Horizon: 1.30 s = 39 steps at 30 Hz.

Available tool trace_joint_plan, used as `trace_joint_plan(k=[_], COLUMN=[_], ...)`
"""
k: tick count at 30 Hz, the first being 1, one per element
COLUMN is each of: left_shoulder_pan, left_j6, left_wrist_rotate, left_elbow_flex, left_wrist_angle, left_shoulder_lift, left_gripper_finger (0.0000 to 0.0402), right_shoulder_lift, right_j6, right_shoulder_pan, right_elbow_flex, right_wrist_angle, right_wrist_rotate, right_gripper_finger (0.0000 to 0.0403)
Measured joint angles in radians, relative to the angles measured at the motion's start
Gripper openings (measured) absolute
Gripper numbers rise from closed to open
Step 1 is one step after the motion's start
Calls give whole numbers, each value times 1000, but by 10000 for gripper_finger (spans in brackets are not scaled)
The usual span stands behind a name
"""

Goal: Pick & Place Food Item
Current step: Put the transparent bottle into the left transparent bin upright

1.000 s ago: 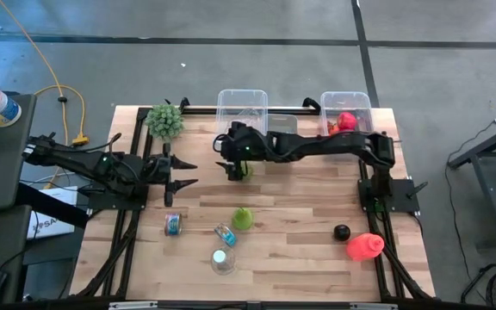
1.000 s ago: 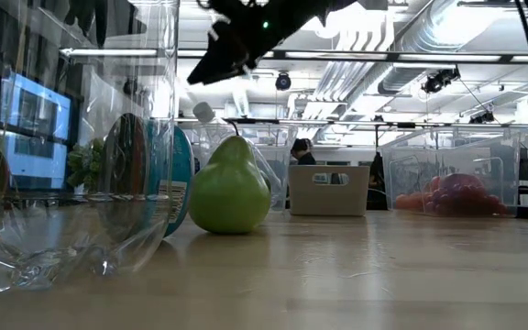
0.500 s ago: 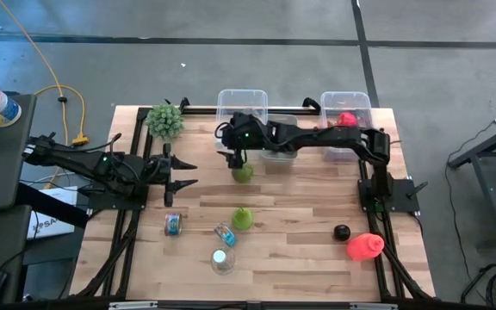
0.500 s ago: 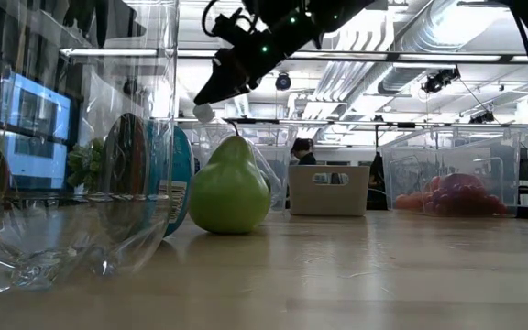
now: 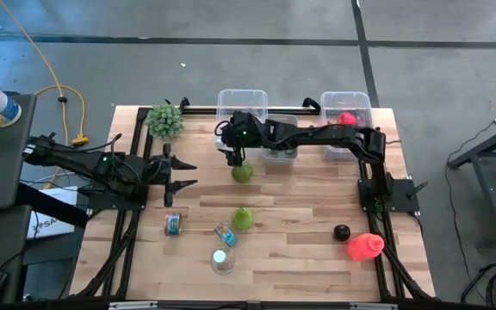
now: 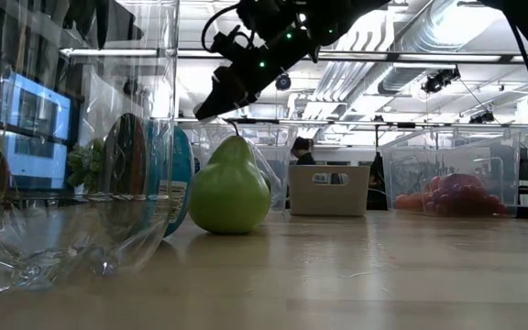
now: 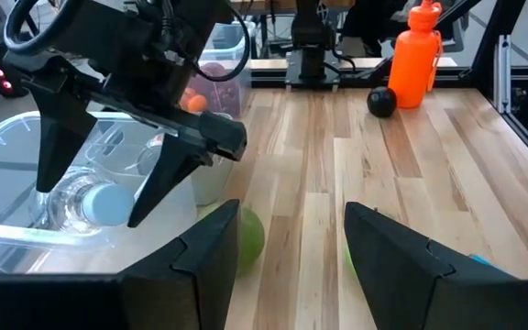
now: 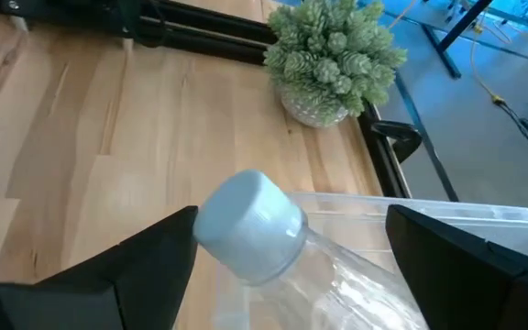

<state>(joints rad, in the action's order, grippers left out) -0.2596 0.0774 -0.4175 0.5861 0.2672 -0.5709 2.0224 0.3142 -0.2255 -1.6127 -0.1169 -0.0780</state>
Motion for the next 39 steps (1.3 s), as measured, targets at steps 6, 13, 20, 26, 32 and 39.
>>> trace_joint_plan(k=[6,13,20,26,32,39], left_shoulder_pan=[0,0,0,0,0,0], left_j6=[0,1,2,2,2,5], left_wrist_rotate=[0,0,0,-1,0,-1], left_elbow_flex=[0,0,0,0,0,0], left_wrist_angle=[1,4,18,27,25,25], left_shoulder_lift=[0,0,0,0,0,0], left_gripper_finger=[189,189,189,189,189,189], right_shoulder_lift=[4,36,50,51,51,9], right_j6=[47,101,208,224,237,239], right_shoulder_pan=[1,0,17,31,62,116], right_elbow_flex=[0,-1,-2,-1,-1,2], right_wrist_angle=[4,26,63,77,69,33], right_wrist_rotate=[5,8,-20,-65,-187,-337], right_gripper_finger=[284,223,158,147,144,140])
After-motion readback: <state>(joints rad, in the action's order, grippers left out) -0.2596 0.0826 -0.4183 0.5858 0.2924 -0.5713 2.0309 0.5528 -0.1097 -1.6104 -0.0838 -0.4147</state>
